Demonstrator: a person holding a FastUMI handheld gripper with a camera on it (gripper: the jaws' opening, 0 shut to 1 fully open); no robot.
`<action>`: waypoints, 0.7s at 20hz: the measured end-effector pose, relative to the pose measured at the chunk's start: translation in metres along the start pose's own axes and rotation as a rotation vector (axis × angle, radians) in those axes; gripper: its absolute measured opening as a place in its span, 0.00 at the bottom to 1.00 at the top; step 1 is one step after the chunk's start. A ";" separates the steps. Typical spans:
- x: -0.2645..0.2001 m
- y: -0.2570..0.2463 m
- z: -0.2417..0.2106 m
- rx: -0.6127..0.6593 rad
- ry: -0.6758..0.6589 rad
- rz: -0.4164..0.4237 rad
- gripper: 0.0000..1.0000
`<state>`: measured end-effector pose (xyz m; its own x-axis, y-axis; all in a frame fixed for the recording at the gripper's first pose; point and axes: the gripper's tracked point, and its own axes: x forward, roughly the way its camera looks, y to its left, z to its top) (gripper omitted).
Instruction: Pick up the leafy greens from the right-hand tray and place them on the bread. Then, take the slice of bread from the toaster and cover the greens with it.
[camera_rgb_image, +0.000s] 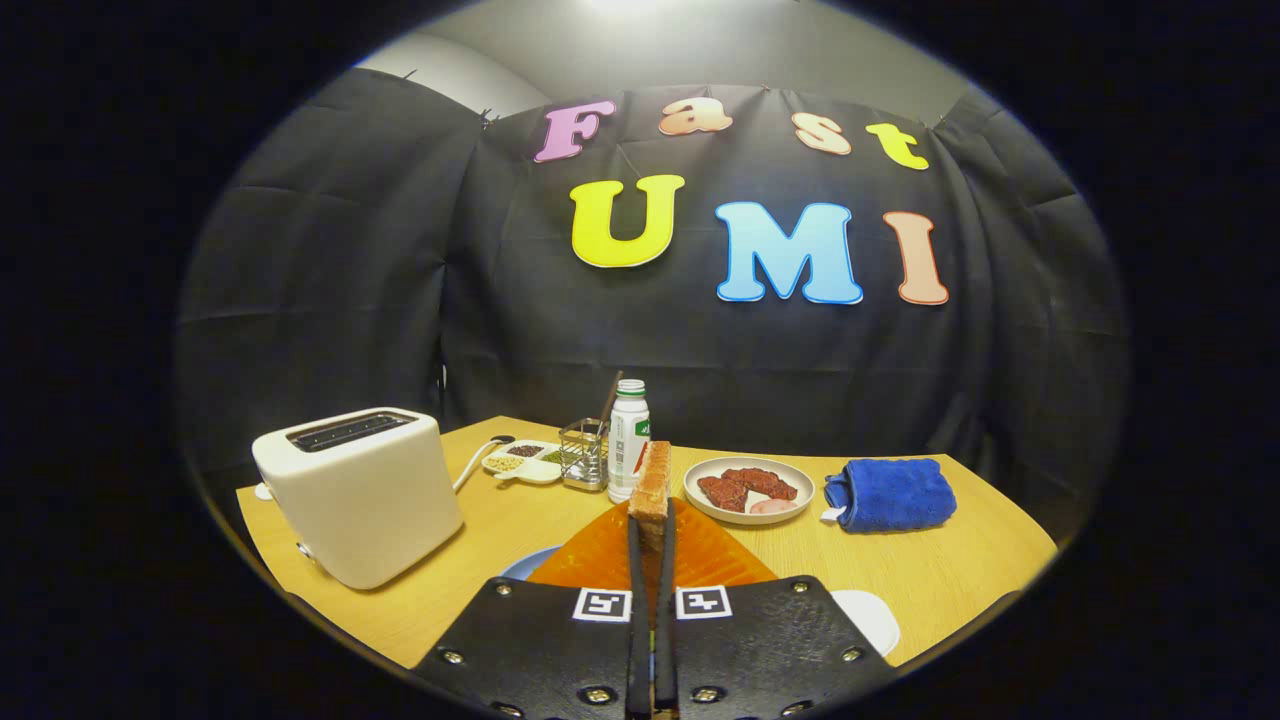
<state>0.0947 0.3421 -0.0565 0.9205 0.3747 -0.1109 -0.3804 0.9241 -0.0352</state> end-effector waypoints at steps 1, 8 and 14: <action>0.002 -0.002 -0.004 -0.013 0.006 -0.003 0.02; 0.012 -0.008 -0.026 -0.123 0.025 -0.026 0.02; 0.014 0.003 -0.043 -0.127 0.067 -0.002 0.02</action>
<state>0.1023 0.3469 -0.1004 0.9148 0.3633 -0.1762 -0.3909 0.9063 -0.1605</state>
